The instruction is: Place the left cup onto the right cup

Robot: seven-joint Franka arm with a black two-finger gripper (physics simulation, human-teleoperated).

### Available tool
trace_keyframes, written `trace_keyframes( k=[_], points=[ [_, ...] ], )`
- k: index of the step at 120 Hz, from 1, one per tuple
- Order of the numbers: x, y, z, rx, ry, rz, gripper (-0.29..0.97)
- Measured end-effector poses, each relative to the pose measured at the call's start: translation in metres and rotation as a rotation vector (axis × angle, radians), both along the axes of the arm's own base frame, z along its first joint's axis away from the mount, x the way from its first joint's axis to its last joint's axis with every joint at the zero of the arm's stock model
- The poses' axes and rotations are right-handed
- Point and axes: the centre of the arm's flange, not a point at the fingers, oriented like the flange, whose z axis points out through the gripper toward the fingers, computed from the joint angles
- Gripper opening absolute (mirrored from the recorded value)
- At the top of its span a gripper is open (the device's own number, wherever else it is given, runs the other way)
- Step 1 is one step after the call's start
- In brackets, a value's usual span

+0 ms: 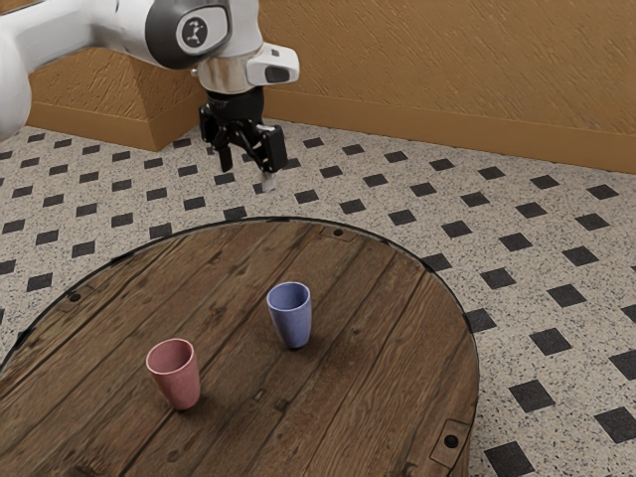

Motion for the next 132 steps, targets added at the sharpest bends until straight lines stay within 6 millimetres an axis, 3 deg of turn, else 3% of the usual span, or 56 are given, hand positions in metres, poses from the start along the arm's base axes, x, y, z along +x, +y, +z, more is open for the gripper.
trace_keyframes(
  k=[21, 35, 85, 132],
  points=[
    [0.001, 0.001, -0.001, -0.001, -0.001, 0.004, 0.68],
    [0.0, 0.004, -0.014, -0.002, 0.013, 0.01, 0.68],
    [-0.01, 0.016, -0.095, -0.052, 0.082, 0.057, 0.68],
    [-0.069, 0.028, -0.152, -0.053, 0.108, 0.128, 0.68]
  ],
)
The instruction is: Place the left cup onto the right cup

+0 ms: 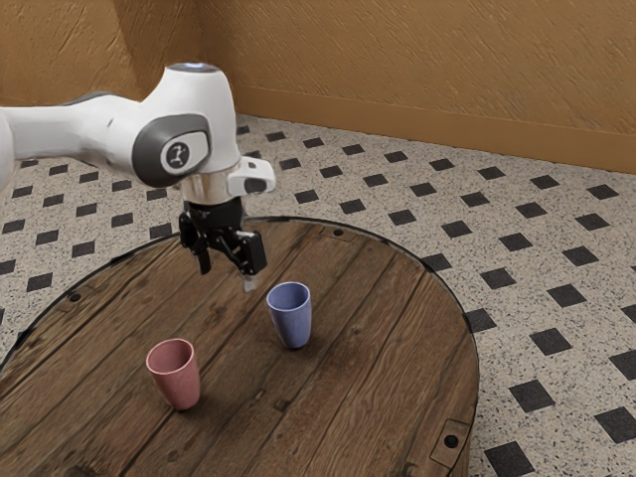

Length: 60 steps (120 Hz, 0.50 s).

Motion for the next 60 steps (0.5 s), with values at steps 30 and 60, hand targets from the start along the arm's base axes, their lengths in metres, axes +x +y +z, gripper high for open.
trace_keyframes(
  k=[30, 60],
  points=[
    [-0.025, 0.015, -0.022, 0.002, -0.004, 0.07, 0.68],
    [-0.054, 0.008, -0.035, 0.007, -0.004, 0.119, 0.67]
  ],
)
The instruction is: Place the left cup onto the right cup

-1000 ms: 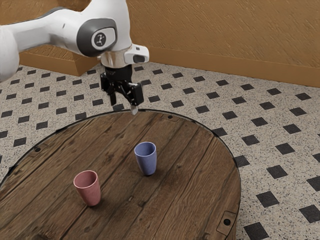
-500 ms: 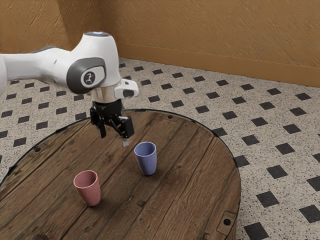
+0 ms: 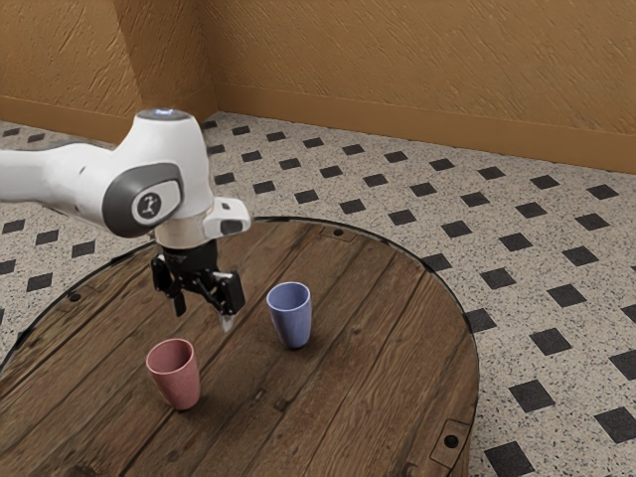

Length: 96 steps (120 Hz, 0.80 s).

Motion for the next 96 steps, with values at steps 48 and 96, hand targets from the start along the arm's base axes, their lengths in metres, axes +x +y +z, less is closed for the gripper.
trace_keyframes(
  k=[48, 96],
  points=[
    [-0.022, 0.003, -0.021, -0.005, 0.005, 0.111, 0.65],
    [-0.018, 0.008, -0.043, -0.018, 0.022, 0.159, 0.64]
  ],
)
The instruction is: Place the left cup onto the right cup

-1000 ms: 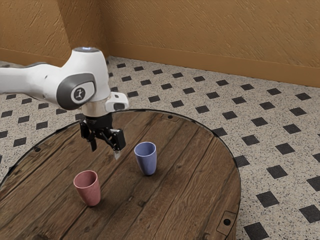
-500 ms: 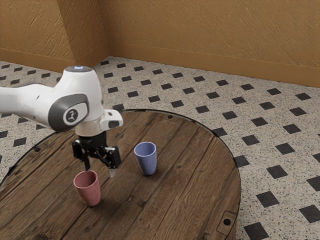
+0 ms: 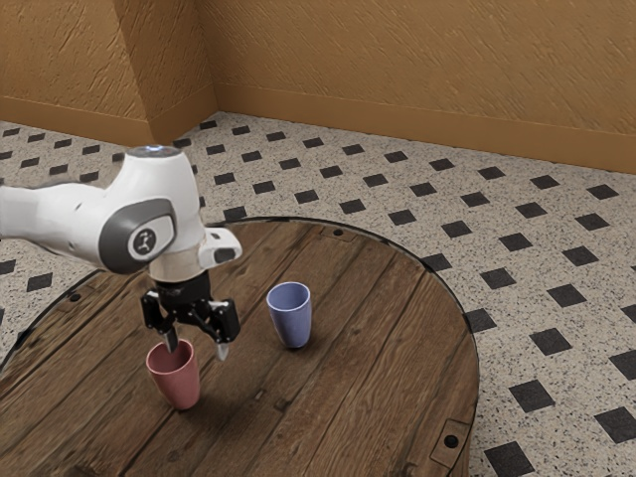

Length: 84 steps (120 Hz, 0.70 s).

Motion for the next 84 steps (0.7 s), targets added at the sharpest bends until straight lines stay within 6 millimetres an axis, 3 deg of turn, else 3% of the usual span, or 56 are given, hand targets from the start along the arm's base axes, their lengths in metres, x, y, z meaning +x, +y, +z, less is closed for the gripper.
trace_keyframes(
  k=[42, 84],
  points=[
    [0.007, 0.006, -0.02, -0.013, 0.019, 0.027, 0.64],
    [0.013, 0.016, -0.027, -0.008, 0.026, 0.044, 0.63]
  ],
)
